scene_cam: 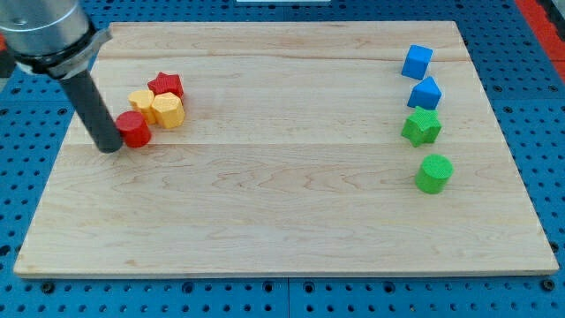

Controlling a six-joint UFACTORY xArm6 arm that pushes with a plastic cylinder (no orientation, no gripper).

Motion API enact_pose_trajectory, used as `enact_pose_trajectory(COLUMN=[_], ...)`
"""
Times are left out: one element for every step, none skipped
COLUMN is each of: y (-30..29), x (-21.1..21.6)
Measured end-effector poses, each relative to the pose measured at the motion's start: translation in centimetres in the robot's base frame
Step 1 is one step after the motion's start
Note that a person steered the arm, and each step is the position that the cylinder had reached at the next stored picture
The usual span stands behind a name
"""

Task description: Nudge the green circle up a bit

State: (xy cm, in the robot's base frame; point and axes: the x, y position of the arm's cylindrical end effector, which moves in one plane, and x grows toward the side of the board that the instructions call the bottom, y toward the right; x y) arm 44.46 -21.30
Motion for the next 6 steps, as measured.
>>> enact_pose_trajectory(y=[1.9,2.8,12.3,20.0,26.1,32.5], x=[-0.8,0.5,2.5,6.7,9.1,10.9])
